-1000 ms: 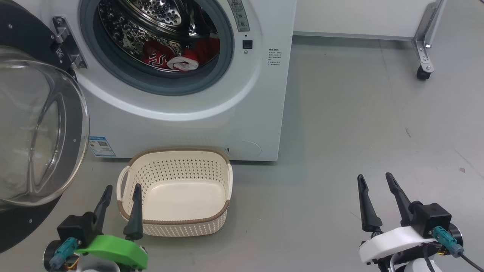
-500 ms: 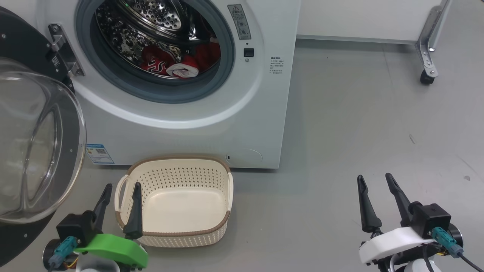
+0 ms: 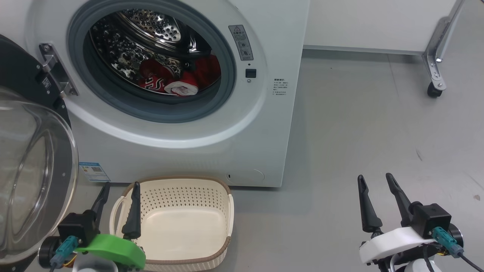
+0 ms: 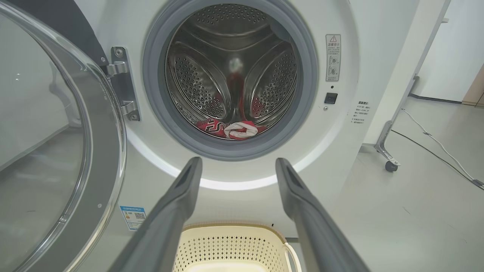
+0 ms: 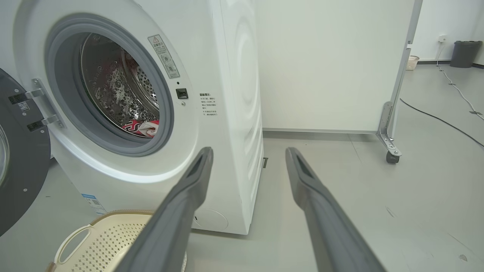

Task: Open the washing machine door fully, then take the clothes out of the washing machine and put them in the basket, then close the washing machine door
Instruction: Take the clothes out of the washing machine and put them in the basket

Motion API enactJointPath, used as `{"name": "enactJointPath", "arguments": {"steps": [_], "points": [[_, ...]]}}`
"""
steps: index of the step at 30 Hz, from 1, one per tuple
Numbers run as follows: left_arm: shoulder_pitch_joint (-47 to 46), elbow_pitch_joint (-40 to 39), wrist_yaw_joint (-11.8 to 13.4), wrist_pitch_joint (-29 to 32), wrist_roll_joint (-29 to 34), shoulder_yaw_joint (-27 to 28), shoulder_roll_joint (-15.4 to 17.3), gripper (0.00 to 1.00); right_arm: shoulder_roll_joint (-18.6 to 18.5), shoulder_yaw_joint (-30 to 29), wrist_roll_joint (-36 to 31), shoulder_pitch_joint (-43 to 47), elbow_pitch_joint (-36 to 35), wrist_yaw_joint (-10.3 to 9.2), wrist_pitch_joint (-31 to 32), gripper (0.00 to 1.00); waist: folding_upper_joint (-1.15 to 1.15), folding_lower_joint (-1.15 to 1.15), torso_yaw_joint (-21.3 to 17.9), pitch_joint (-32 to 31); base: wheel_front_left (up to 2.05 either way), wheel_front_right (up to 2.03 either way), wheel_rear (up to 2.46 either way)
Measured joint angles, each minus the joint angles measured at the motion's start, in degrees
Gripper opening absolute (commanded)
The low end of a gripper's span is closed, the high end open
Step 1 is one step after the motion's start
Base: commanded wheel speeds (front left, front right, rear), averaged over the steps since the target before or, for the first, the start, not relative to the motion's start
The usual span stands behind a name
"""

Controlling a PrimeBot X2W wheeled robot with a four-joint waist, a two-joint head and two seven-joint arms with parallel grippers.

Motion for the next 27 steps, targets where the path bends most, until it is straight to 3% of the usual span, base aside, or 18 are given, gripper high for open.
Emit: {"name": "enactJointPath", "arguments": {"steps": [14, 27], "points": [[0.2, 0.0, 0.0, 0.0, 0.0, -0.5, -0.1, 1.0, 0.0, 0.0, 0.0, 0.0, 0.0, 0.01, 0.0, 1.0, 0.0, 0.0, 0.1, -0.1, 0.77, -0.77, 0.0], [0.6, 0.0, 0.0, 0.0, 0.0, -0.9, -0.1, 1.0, 0.2, 0.0, 0.0, 0.0, 0.0, 0.03, 0.0, 1.0, 0.0, 0.0, -0.1, 0.0, 0.21, -0.21, 0.0]]}}
